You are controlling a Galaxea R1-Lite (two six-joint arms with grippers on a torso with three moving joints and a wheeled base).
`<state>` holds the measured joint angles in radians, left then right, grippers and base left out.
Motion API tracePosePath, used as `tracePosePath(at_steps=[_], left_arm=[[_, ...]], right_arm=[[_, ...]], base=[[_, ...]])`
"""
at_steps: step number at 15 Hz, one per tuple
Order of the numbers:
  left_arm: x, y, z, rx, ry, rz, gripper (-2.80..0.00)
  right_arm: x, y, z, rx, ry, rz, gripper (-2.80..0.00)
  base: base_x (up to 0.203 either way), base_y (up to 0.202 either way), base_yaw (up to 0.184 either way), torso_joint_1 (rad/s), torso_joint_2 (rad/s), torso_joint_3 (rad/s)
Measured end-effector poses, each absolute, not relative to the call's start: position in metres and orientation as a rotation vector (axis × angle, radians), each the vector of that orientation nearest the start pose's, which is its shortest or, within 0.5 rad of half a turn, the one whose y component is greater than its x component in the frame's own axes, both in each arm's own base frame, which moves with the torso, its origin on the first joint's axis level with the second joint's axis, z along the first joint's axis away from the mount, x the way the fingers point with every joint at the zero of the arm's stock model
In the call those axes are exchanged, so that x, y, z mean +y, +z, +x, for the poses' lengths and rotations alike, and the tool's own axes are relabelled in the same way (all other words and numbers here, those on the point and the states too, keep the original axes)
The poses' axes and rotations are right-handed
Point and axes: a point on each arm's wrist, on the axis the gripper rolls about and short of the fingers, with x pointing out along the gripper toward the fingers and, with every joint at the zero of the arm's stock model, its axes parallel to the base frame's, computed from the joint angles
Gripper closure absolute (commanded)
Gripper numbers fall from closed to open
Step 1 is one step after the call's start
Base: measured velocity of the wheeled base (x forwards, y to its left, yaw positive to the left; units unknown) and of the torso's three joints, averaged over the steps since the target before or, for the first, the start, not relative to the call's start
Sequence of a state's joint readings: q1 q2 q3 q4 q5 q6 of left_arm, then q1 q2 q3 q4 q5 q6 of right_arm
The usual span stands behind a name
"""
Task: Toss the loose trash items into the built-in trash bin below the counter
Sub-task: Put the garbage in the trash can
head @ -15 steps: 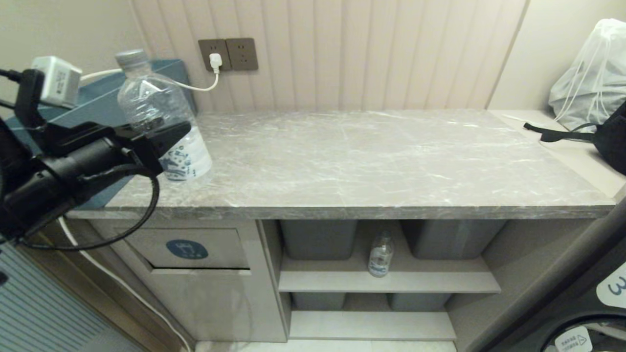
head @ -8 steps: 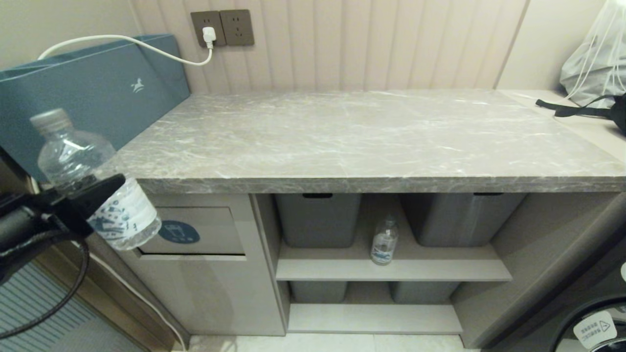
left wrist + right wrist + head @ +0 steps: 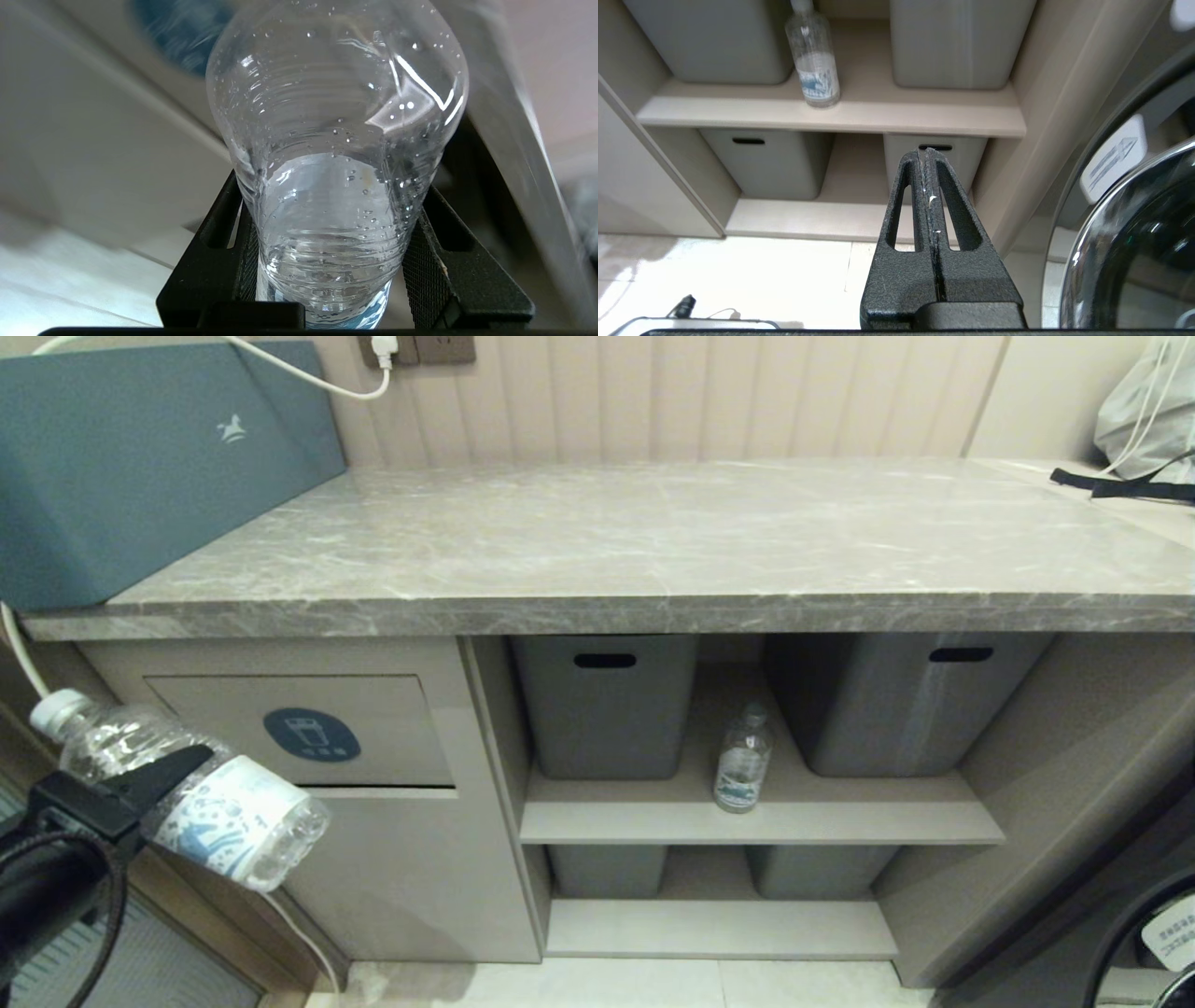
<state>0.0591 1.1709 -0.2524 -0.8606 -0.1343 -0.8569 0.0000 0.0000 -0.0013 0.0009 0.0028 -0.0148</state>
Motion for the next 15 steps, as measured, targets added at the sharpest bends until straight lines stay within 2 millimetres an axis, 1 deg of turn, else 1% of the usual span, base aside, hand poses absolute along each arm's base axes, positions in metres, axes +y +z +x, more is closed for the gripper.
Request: tracePosePath(at_steps=[1,3,5,7,11,13,15], left_arm=[[0.007,0.173,0.156,0.096,0.01,-0.97,0.0],[0.01,0.167,0.171,0.098,0.109,-1.166,0.0],[0.012,0.162,0.195,0.096,0.191,-1.331,0.0],[0.015,0.155,0.224,0.099,0.26,-1.442,0.0],[0.018,0.141,0.287,0.093,0.328,-1.59,0.0],[0.017,0.133,0.31,0.102,0.334,-1.611,0.0],[0.015,0.123,0.326,0.11,0.333,-1.612,0.0]], right_arm=[[0.0,0.076,-0.023,0.001,0.003,-0.014,0.0],[0.0,0.075,-0.023,0.002,0.003,-0.011,0.0],[0.0,0.075,-0.023,0.001,0.003,-0.011,0.0],[0.0,0.075,-0.023,0.002,0.003,-0.01,0.0],[0.0,0.075,-0.023,0.002,0.003,-0.01,0.0],[0.0,0.075,-0.023,0.001,0.003,-0.01,0.0],[0.0,0.075,-0.023,0.001,0.003,-0.01,0.0]], base=[[0.0,0.0,0.0,-0.118,0.33,0.211],[0.0,0.0,0.0,-0.046,0.14,0.102],[0.0,0.0,0.0,-0.017,0.05,0.036],[0.0,0.0,0.0,0.0,0.0,0.0],[0.0,0.0,0.0,0.0,0.0,0.0],[0.0,0.0,0.0,0.0,0.0,0.0],[0.0,0.0,0.0,0.0,0.0,0.0]])
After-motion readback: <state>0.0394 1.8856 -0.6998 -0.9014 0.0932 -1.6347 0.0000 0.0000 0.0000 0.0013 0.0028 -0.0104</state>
